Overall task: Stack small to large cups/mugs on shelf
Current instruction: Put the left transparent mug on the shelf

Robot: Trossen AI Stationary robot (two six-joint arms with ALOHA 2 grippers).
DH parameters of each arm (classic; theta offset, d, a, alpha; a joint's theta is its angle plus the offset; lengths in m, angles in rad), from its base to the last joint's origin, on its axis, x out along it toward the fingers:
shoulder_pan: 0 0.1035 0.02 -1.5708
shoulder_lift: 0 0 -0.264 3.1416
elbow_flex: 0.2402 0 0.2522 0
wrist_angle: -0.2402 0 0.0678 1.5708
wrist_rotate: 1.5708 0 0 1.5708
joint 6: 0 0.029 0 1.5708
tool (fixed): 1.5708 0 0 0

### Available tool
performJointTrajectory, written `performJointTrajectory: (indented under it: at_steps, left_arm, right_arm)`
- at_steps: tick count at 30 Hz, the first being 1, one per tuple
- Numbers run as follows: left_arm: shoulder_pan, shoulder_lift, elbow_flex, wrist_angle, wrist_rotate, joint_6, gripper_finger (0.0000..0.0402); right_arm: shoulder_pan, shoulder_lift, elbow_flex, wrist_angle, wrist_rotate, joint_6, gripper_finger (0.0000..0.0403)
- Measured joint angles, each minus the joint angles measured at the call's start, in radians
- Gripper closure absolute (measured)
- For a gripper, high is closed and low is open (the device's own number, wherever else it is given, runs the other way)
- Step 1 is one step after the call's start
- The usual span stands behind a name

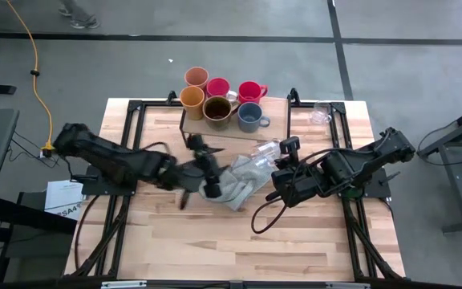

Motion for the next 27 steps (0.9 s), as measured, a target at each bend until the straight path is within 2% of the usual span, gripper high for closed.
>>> performJointTrajectory:
  at_steps: [3,8,11,15,18,21,24,27]
  left_arm:
    - [-0.046,-0.098,0.0,-0.146,-0.019,-0.165,0.0174]
    - [-0.105,-0.261,-0.003,-0.295,-0.008,-0.439,0.0177]
    - [-0.144,-0.35,-0.031,-0.298,-0.018,-0.508,0.0177]
    - [-0.186,-0.427,-0.06,-0.272,-0.05,-0.523,0.0177]
    - [-0.195,-0.457,-0.064,-0.259,-0.047,-0.52,0.0177]
    - [-0.193,-0.47,-0.064,-0.248,-0.023,-0.51,0.0177]
    - [-0.193,-0.474,-0.064,-0.247,0.008,-0.498,0.0177]
    - [-0.193,-0.474,-0.064,-0.243,0.061,-0.494,0.0177]
  right_arm:
    - [0.0,0.0,0.0,-0.003,0.0,0.023,0.0403]
    - [0.0,-0.001,0.0,-0.007,-0.001,0.066,0.0403]
    - [0.0,-0.007,0.0,-0.021,-0.01,0.116,0.0403]
    - [0.0,-0.059,0.0,-0.096,-0.025,0.271,0.0403]
    - [0.013,-0.154,-0.032,-0.124,-0.024,0.404,0.0403]
    - [0.038,-0.293,-0.14,-0.077,-0.03,0.509,0.0403]
    - [0.057,-0.45,-0.297,0.031,-0.05,0.582,0.0403]
    - [0.062,-0.606,-0.466,0.236,-0.04,0.591,0.0403]
